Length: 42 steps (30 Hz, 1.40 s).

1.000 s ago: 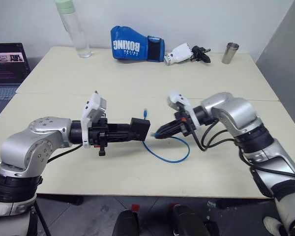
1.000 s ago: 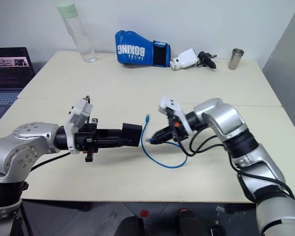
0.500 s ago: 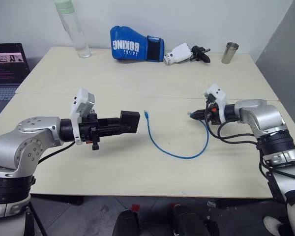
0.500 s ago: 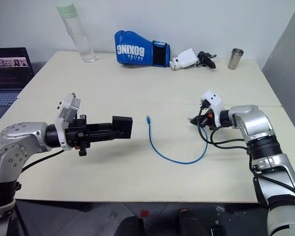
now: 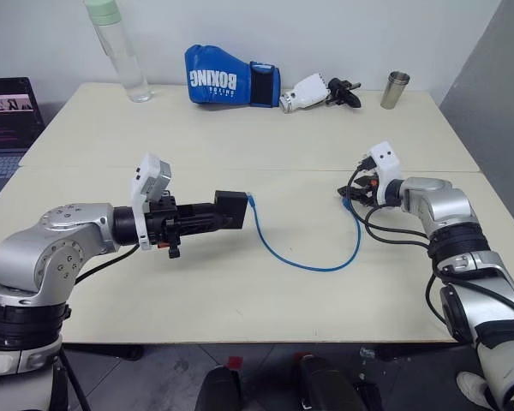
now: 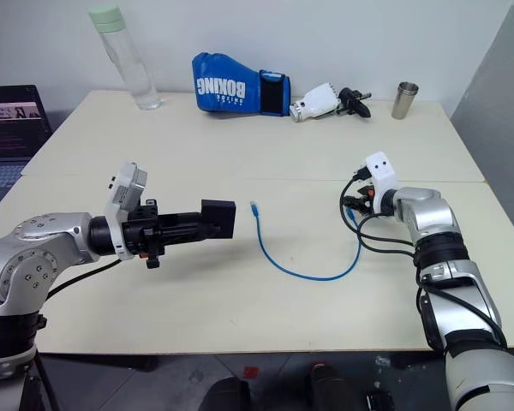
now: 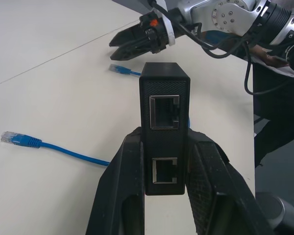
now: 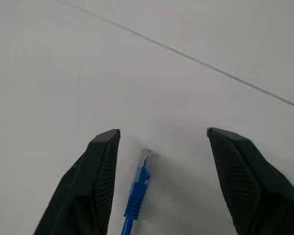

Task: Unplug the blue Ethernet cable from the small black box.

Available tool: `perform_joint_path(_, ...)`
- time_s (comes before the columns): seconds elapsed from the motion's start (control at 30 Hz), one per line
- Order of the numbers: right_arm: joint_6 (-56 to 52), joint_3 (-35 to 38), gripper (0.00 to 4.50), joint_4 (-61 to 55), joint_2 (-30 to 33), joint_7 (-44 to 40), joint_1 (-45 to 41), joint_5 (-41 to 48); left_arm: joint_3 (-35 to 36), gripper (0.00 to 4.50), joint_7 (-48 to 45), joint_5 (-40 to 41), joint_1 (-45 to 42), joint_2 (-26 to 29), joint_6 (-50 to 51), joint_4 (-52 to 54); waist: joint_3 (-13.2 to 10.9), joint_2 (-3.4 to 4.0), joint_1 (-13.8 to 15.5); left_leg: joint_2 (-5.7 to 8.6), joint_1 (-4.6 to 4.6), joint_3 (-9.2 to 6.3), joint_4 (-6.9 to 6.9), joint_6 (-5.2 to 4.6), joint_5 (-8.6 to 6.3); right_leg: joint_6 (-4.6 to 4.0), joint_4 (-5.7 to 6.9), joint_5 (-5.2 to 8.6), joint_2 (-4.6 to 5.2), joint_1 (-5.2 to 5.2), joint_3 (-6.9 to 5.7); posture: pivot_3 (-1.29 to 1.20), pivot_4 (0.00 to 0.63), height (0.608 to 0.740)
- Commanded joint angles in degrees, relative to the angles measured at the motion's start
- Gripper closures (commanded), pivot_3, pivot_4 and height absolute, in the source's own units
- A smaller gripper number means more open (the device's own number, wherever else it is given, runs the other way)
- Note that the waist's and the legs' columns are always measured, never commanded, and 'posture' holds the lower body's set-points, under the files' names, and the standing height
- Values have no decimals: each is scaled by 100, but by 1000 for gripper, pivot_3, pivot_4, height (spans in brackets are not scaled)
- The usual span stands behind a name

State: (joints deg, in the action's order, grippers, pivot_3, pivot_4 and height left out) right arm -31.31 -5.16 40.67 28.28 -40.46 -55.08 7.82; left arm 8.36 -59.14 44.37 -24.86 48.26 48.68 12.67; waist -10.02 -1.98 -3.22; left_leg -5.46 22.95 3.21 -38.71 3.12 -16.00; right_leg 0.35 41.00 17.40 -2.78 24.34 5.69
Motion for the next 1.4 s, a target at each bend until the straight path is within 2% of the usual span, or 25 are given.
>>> perform_joint_path(0.03,57,288,523,-720,162,-523,-138,316,317,3724,476,-296,40,-190,-449,-69,0,1,0,0,0,0,0,0,0,0,0,0,0,0,0,0,150,740)
perform_joint_path(0.07,-29,227,374,-1165,197,-882,-42,475,357,3724,706,-473,30,-301,-648,-193,-3,5,1,0,0,0,0,0,0,0,0,0,1,0,-1,0,150,740)
perform_joint_path(0.17,-360,-5,362,-2451,210,-1599,267,892,415,3724,1367,-1056,25,-643,-1289,-656,-8,15,9,0,0,-1,0,0,0,1,2,0,0,0,-2,0,150,740)
perform_joint_path(0.37,-881,-729,362,-4207,-222,-1805,593,1174,536,3724,2696,-2201,12,-1580,-3087,-2323,-8,15,7,-8,-2,-7,-2,0,0,-1,7,-1,2,-2,-6,0,150,740)
perform_joint_path(0.47,-902,-951,362,-4372,-445,-1712,566,1117,490,3724,2931,-2561,50,-1799,-3746,-2952,-6,12,35,-1,2,-6,-5,0,0,0,7,-2,6,-2,-9,0,150,740)
perform_joint_path(0.63,-740,-1152,362,-4286,-589,-1622,532,934,506,3724,2949,-2713,81,-1981,-4262,-3480,-2,5,97,2,4,-3,-7,0,0,2,3,-3,10,-2,-11,0,150,740)
perform_joint_path(0.9,-533,-1253,362,-4043,-707,-1504,448,667,565,3724,2851,-2650,223,-2070,-4337,-3777,-1,5,137,0,2,-3,-7,0,0,3,6,-3,8,-3,-13,0,150,740)
perform_joint_path(0.93,-524,-1247,362,-4022,-714,-1499,443,648,575,3374,2795,-2593,233,-2076,-4237,-3767,-1,5,137,0,1,-4,-6,0,0,2,6,-3,7,-3,-13,0,150,740)
perform_joint_path(1.4,-523,-1145,362,-3868,-795,-1346,371,553,684,309,2658,-2460,490,-2056,-3860,-3329,-1,5,135,-1,0,-3,-6,0,0,2,7,-3,7,-3,-12,0,150,740)
